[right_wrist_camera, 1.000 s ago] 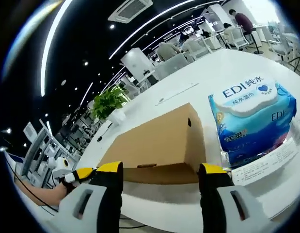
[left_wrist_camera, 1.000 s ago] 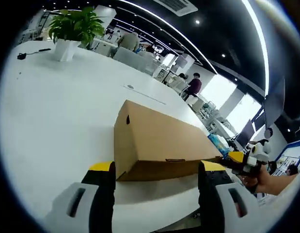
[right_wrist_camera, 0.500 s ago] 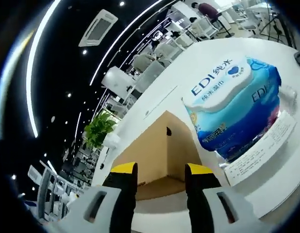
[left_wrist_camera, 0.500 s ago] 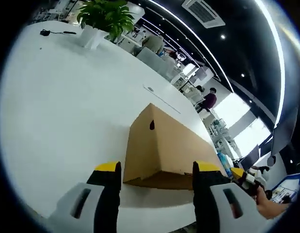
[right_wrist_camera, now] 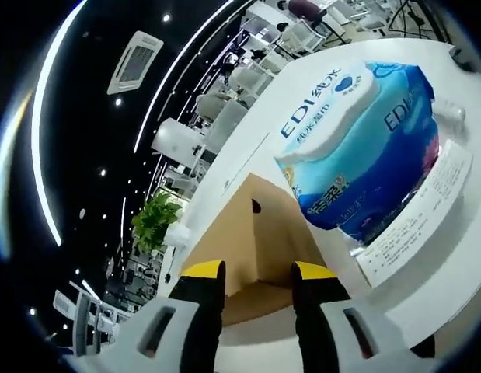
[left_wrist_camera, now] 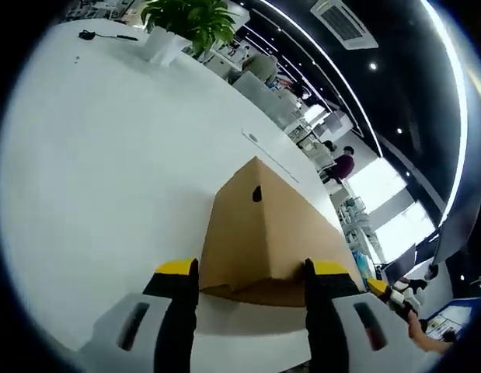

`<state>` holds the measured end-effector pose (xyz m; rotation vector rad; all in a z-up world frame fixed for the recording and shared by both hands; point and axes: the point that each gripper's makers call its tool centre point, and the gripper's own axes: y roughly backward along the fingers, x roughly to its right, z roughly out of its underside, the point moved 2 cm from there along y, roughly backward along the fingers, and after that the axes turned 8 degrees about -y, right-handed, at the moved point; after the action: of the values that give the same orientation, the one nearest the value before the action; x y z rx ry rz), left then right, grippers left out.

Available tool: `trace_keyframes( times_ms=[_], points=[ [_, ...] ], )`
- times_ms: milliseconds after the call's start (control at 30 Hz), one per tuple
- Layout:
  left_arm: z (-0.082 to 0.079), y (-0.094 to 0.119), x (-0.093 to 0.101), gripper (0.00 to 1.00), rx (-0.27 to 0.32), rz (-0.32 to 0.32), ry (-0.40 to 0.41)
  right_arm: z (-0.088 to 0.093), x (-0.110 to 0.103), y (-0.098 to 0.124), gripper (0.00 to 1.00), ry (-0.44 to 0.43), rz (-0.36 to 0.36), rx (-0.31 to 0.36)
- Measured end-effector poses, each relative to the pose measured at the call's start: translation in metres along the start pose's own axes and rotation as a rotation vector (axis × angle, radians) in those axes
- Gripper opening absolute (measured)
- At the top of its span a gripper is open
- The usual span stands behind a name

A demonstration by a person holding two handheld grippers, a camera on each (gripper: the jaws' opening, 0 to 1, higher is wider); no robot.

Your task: Operate the shoe box by opening the lid, removing the specified soft item, and placing it in the target area until the item is outside and the box remains undamaged.

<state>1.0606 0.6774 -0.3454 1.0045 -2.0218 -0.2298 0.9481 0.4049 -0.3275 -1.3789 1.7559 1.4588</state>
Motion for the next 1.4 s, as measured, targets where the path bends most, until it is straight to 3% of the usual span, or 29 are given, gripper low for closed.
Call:
trace_keyframes(
  times_ms=[133,467,700,1000,1167,1233,1300,1400],
  points=[
    [-0.001,-0.001,0.003,0.56,0.013,-0.003,-0.019,0.002,0.004,-0.001,0.30,0.023,0.021,-0.001],
    [0.002,-0.004,-0.004,0.56,0.015,-0.009,-0.028,0.000,0.011,-0.005,0.30,0.015,0.026,-0.007],
    [0.003,-0.006,-0.006,0.54,0.019,-0.015,-0.055,-0.002,0.019,-0.010,0.29,0.057,0.035,-0.013],
    [0.005,-0.008,-0.015,0.58,0.033,-0.030,-0.055,-0.001,0.025,-0.012,0.31,0.044,0.033,-0.007],
    [0.002,-0.007,-0.011,0.56,0.044,-0.032,-0.099,-0.003,0.024,-0.012,0.31,0.068,0.040,-0.011],
    [-0.001,-0.007,-0.006,0.52,0.033,-0.017,-0.155,-0.007,0.019,-0.012,0.28,0.177,0.044,-0.013],
    [-0.003,-0.010,-0.008,0.51,-0.006,-0.013,-0.200,-0.005,0.012,-0.010,0.27,0.177,0.044,-0.020],
    [-0.010,-0.008,0.003,0.51,-0.003,0.022,-0.272,-0.008,0.006,-0.009,0.26,0.220,0.021,-0.013]
  ],
)
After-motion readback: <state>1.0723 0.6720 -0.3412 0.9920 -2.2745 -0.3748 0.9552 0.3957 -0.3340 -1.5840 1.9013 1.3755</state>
